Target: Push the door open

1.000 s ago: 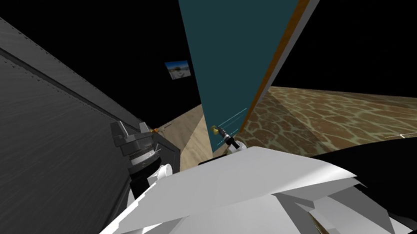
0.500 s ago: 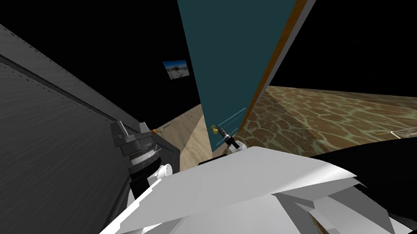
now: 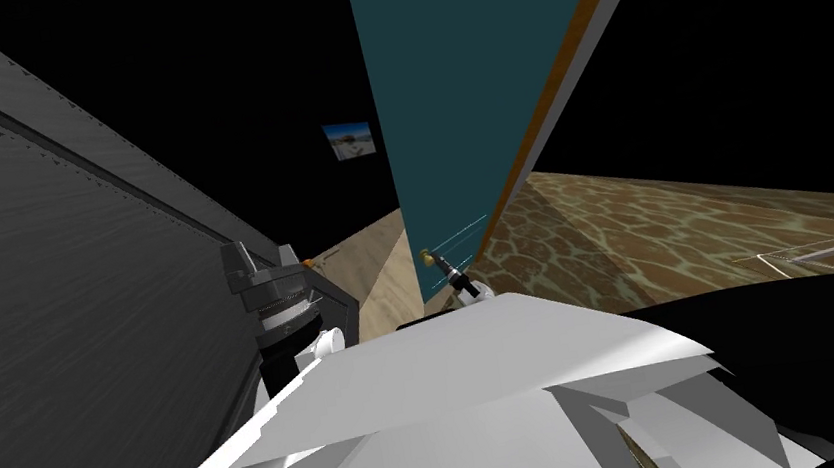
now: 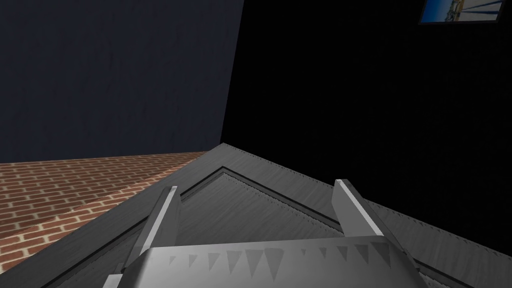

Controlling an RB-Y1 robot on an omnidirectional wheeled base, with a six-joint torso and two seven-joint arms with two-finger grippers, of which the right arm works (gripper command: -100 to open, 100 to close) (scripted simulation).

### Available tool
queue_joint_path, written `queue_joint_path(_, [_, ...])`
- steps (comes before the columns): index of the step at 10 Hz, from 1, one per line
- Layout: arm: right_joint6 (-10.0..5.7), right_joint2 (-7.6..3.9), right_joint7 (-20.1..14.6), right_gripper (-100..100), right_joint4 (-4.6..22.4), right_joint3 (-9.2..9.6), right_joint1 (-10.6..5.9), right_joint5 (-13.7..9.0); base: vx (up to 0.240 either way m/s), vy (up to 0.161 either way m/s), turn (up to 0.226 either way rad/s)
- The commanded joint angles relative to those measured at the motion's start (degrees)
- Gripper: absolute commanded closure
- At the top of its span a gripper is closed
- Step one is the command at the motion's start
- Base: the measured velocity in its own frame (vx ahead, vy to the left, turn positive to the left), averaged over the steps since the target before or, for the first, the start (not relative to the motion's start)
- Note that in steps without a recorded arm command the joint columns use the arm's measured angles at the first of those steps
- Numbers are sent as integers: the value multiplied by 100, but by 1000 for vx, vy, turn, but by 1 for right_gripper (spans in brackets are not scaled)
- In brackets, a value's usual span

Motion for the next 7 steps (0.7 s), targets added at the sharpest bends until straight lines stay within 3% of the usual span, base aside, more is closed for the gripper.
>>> queue_joint_path(1, [-9,-47,286,-100,-20,93,5,-20,-29,15,-81])
queue_joint_path(7, [-32,-151,1054,-100,-55,296,11,-63,-24,11,-47])
